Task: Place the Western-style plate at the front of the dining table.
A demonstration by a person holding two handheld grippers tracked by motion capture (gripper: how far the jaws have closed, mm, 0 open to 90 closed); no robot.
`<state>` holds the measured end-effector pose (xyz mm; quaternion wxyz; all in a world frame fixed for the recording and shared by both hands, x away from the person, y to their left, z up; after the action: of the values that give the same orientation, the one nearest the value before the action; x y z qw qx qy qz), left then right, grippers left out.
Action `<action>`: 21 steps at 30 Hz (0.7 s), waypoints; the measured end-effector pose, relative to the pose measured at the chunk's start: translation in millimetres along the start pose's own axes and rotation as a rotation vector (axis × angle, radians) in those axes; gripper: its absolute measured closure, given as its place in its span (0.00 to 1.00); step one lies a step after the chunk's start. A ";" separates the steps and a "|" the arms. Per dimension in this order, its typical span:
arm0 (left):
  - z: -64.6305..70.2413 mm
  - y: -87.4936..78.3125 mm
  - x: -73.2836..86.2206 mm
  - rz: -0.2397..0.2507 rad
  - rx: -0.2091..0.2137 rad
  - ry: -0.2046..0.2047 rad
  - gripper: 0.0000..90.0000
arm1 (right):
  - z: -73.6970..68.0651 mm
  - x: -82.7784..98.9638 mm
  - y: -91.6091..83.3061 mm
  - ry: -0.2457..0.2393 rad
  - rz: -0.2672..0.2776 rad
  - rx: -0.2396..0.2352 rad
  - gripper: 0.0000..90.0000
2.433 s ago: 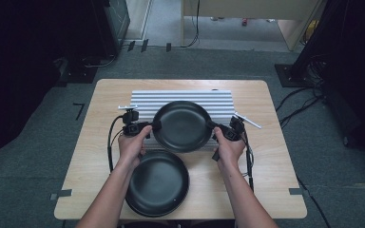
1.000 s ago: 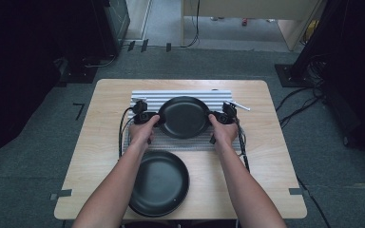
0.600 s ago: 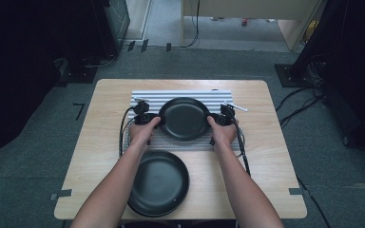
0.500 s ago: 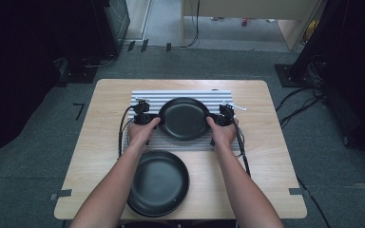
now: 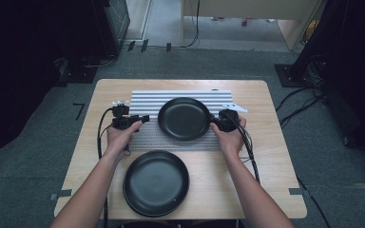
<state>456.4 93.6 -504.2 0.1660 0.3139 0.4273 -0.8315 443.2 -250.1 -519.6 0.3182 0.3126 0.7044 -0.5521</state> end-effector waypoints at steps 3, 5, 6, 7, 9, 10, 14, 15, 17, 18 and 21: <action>-3.8 -18.3 6.2 -0.014 -0.007 0.003 0.39 | 3.4 6.9 -9.2 -0.009 -0.009 -0.024 0.56; -5.3 -27.8 11.1 -0.005 -0.002 -0.005 0.34 | 6.7 10.1 -14.9 -0.011 -0.018 -0.028 0.56; -5.7 -31.3 13.2 0.001 -0.003 -0.011 0.31 | 9.9 12.2 -18.5 -0.008 -0.033 -0.029 0.55; -6.9 -41.5 18.6 0.019 0.009 -0.017 0.29 | 11.7 13.4 -20.8 -0.002 -0.045 -0.026 0.53; -7.4 -46.8 21.7 0.032 0.017 -0.026 0.25 | 15.3 16.1 -26.4 0.004 -0.062 -0.023 0.48; -8.2 -51.7 25.0 0.043 0.024 -0.030 0.23 | 16.7 17.3 -29.6 0.002 -0.060 -0.021 0.46; -15.1 -69.7 40.6 0.062 -0.001 -0.026 0.15 | 18.6 22.0 -44.6 -0.026 -0.051 -0.064 0.34; -16.3 -73.1 42.4 0.069 -0.008 -0.023 0.14 | 18.2 22.1 -48.0 -0.028 -0.043 -0.072 0.34; -17.7 -81.0 46.2 0.086 -0.008 -0.014 0.12 | 18.0 23.3 -52.7 -0.039 -0.042 -0.079 0.33; -17.8 -85.6 48.1 0.096 -0.002 -0.010 0.11 | 17.8 23.9 -55.6 -0.040 -0.044 -0.087 0.32; -18.6 -97.9 53.6 0.121 -0.018 0.019 0.10 | 18.7 25.6 -63.4 -0.044 -0.037 -0.097 0.31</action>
<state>370.1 165.1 -488.6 0.2148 0.3453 0.4167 -0.8130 379.6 -278.5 -506.7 0.3381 0.2715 0.7287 -0.5301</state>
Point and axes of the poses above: each handheld gripper's, and its own axes: y roughly forward along the jaws, x roughly out of its underside, z roughly to its right, the point moved 5 cm from there along y, roughly forward along the jaws, and after that the axes turned 4 degrees about x, right-handed, at the moved point
